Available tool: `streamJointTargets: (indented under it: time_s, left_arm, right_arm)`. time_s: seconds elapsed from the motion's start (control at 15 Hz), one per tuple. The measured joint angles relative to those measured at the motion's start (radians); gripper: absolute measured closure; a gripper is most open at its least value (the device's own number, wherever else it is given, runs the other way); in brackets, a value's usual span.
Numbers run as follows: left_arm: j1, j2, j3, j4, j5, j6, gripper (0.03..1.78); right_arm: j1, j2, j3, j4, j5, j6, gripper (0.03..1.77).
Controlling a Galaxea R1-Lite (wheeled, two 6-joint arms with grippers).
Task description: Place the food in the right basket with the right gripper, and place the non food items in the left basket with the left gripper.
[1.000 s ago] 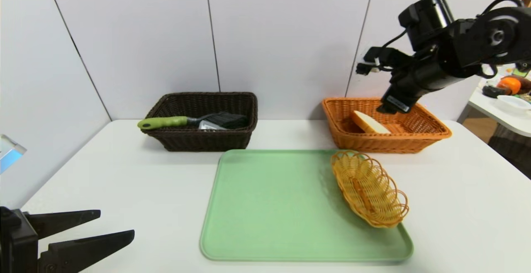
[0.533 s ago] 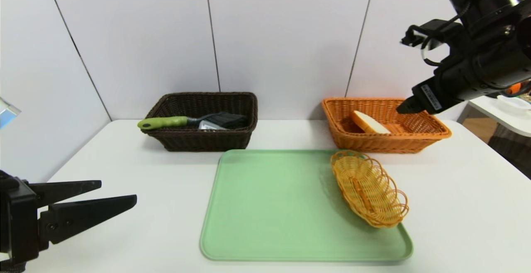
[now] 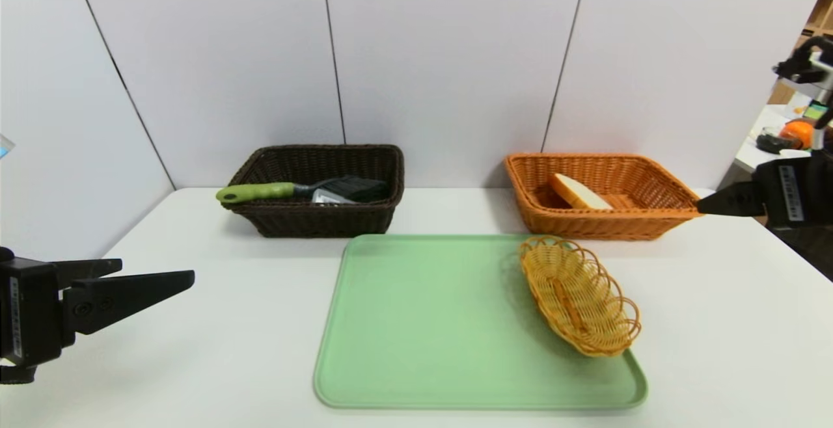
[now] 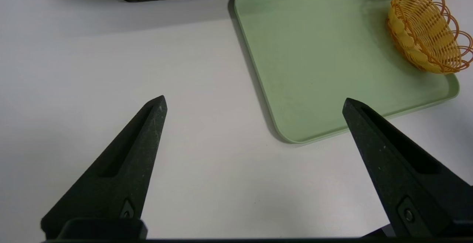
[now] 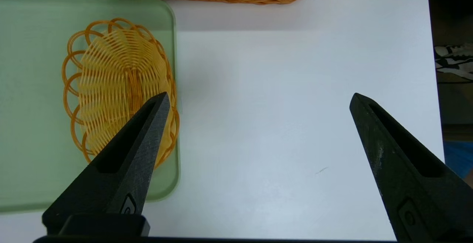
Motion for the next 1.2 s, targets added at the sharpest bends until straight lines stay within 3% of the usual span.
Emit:
streamJointTargets:
  time_s: [0.2, 0.4, 0.73, 1.2]
  left_arm:
    - [0.001, -0.011, 0.0, 0.025, 0.048, 0.0, 0.12]
    - [0.002, -0.044, 0.0, 0.06, 0.139, 0.0, 0.12]
    - [0.008, -0.198, 0.044, 0.194, 0.197, 0.005, 0.12]
    - [0.189, -0.43, 0.185, 0.247, 0.216, 0.109, 0.12]
  right_arm:
    - [-0.009, -0.124, 0.09, -0.016, 0.0, 0.006, 0.11]
    - [-0.013, -0.253, 0.139, -0.016, 0.002, 0.004, 0.11]
    - [-0.019, -0.491, 0.304, -0.011, 0.002, -0.004, 0.11]
    - [-0.165, -0.756, 0.433, -0.001, 0.005, -0.051, 0.11]
